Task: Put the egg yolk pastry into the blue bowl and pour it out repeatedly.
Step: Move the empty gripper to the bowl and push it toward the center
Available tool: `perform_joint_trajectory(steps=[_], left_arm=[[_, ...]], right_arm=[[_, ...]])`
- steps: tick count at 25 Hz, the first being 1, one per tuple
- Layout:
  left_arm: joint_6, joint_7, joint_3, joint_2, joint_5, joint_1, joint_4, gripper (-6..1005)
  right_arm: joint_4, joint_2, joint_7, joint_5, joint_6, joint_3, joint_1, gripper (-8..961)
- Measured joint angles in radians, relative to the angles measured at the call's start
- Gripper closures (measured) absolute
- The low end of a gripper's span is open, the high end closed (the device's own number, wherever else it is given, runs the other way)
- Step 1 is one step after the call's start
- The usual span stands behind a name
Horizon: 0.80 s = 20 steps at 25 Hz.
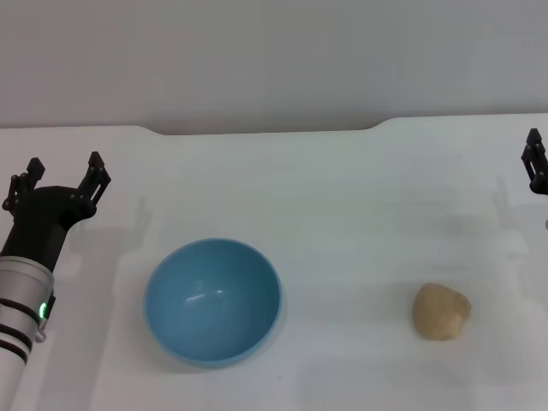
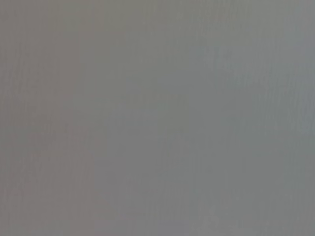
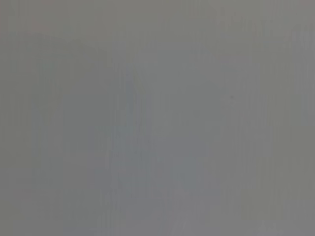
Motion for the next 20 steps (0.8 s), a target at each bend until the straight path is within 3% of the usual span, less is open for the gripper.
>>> perform_joint_trajectory(steps=[15, 20], left_arm=[[0.018, -0.005, 0.014, 0.002, 0.0, 0.005, -0.004, 140], [-0.001, -0.108, 0.009, 0.01, 0.001, -0.002, 0.001, 139]], right_arm=[[0.005, 0.0, 0.0, 0.0, 0.001, 0.0, 0.0, 411], [0.005, 0.0, 0.0, 0.0, 0.002, 0.0, 0.0, 411]])
